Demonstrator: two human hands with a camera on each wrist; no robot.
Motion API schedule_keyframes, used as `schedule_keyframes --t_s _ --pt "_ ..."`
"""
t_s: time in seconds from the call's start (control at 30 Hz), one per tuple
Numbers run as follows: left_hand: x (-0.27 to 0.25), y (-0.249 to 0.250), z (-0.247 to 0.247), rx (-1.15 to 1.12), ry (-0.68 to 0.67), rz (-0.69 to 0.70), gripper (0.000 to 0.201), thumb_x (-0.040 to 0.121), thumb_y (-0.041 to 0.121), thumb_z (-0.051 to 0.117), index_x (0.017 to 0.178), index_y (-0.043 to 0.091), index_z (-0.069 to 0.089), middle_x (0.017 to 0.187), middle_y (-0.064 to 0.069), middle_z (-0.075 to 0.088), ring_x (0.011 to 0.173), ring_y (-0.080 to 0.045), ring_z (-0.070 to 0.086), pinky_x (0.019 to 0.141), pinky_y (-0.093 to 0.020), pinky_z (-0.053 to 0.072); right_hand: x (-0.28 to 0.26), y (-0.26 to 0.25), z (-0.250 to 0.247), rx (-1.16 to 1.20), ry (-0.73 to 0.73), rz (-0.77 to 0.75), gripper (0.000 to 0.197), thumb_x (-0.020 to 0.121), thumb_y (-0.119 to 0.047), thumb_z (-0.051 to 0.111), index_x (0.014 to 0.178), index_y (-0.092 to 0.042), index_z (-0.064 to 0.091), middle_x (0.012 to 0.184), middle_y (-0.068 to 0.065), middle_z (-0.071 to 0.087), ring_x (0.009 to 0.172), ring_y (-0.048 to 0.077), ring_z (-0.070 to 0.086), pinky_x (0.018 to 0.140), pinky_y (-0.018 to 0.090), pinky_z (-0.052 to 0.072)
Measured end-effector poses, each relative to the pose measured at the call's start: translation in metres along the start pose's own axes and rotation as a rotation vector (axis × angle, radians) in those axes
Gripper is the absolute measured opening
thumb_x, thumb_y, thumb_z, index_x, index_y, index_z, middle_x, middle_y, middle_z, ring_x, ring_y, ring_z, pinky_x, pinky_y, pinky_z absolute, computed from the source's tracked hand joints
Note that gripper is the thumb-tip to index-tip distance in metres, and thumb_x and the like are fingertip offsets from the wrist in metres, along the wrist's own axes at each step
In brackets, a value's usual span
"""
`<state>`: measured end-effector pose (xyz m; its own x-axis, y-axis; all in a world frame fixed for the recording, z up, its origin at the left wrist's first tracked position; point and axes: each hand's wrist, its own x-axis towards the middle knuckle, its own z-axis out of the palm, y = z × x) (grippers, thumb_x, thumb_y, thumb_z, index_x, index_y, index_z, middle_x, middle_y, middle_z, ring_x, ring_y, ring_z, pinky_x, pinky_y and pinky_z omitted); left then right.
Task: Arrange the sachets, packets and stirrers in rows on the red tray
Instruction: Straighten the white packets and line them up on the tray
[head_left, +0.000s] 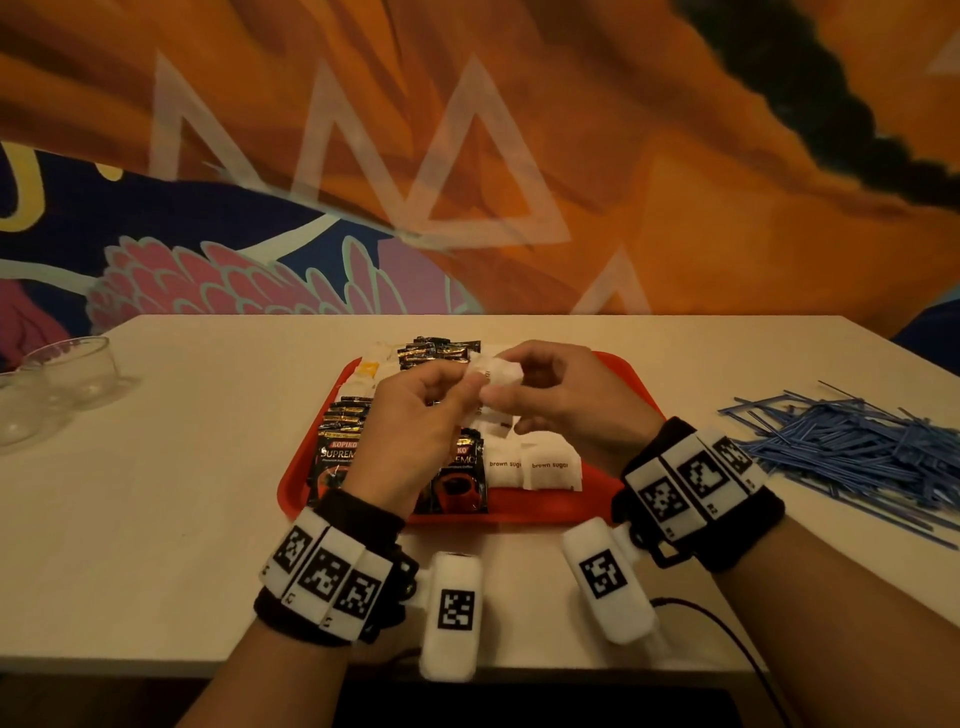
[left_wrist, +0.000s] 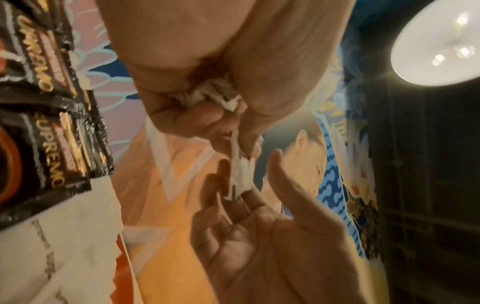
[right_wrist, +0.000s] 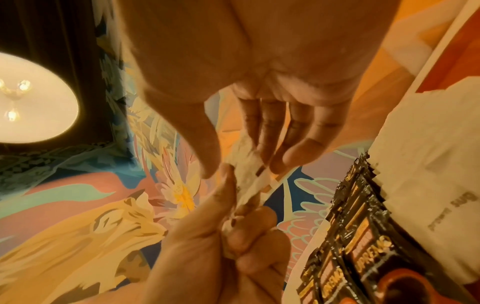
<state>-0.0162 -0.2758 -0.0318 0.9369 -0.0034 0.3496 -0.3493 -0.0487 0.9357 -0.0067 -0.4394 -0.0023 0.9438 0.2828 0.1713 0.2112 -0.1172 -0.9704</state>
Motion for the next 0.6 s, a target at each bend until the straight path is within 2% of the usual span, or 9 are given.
schedule_keyframes --t_s 0.13,0.17,0.23,0.27,0.37,0.43,0.6 --pt "-0.0002 0.002 0.0008 -0.124 -0.024 -0.041 0.03 0.084 0.04 0.065 0.095 0.012 0.072 0.058 0.007 0.057 0.046 -0.015 0.039 0.044 -0.024 0.034 0.0043 0.0 0.0021 0.06 0.167 -0.083 0.011 0.082 -0.001 0.075 0.089 -0.003 0.066 0.078 0.009 0.065 0.062 0.01 0.061 0.055 0.023 0.05" --pt "-0.0003 0.0014 0.0014 -0.13 -0.022 -0.043 0.027 0.084 0.039 0.066 0.092 0.013 0.071 0.054 0.01 0.055 0.046 -0.015 0.038 0.044 -0.024 0.033 0.0053 0.001 0.0027 0.107 0.194 -0.077 0.011 0.082 0.001 0.074 0.088 -0.002 0.064 0.079 0.01 0.064 0.062 0.011 0.062 0.056 0.022 0.052" --pt "-0.0006 -0.0007 0.002 -0.115 0.0 -0.025 0.013 0.09 0.026 0.067 0.083 0.016 0.069 0.052 0.012 0.053 0.045 -0.014 0.038 0.043 -0.023 0.033 0.0055 0.0021 0.0033 0.219 0.208 -0.045 0.014 0.082 0.003 0.073 0.088 -0.002 0.061 0.083 0.015 0.063 0.064 0.015 0.065 0.057 0.022 0.055" --pt "0.0004 -0.0019 0.002 -0.123 0.029 -0.022 0.013 0.093 0.019 0.066 0.081 0.015 0.068 0.052 0.011 0.054 0.044 -0.013 0.038 0.041 -0.023 0.033 0.005 0.0019 0.0034 0.256 0.198 -0.028 0.015 0.082 0.002 0.073 0.087 -0.002 0.059 0.084 0.015 0.062 0.065 0.016 0.066 0.059 0.023 0.056" --pt "0.0055 -0.0037 0.0008 -0.227 0.078 -0.043 0.009 0.095 0.012 0.062 0.087 0.01 0.066 0.054 0.009 0.055 0.041 -0.009 0.039 0.039 -0.019 0.033 0.0033 -0.0007 0.0033 0.232 0.161 0.018 0.018 0.085 -0.009 0.072 0.076 -0.007 0.056 0.079 0.01 0.061 0.069 0.016 0.064 0.063 0.027 0.053" --pt "0.0066 -0.0028 0.0015 -0.245 0.068 -0.038 0.007 0.096 0.011 0.061 0.093 0.007 0.065 0.056 0.008 0.056 0.04 -0.009 0.04 0.038 -0.019 0.034 0.0034 -0.002 0.0023 0.233 0.17 0.034 0.022 0.089 -0.015 0.07 0.072 -0.009 0.057 0.076 0.006 0.064 0.068 0.014 0.062 0.061 0.025 0.05" --pt "0.0068 -0.0018 0.0033 -0.176 0.053 0.006 0.01 0.097 0.01 0.06 0.103 0.004 0.066 0.065 0.006 0.063 0.042 -0.011 0.041 0.039 -0.021 0.036 0.0069 -0.0028 0.0029 0.217 0.246 -0.044 0.007 0.087 -0.006 0.071 0.084 -0.009 0.066 0.078 0.004 0.067 0.065 0.011 0.064 0.057 0.024 0.051"
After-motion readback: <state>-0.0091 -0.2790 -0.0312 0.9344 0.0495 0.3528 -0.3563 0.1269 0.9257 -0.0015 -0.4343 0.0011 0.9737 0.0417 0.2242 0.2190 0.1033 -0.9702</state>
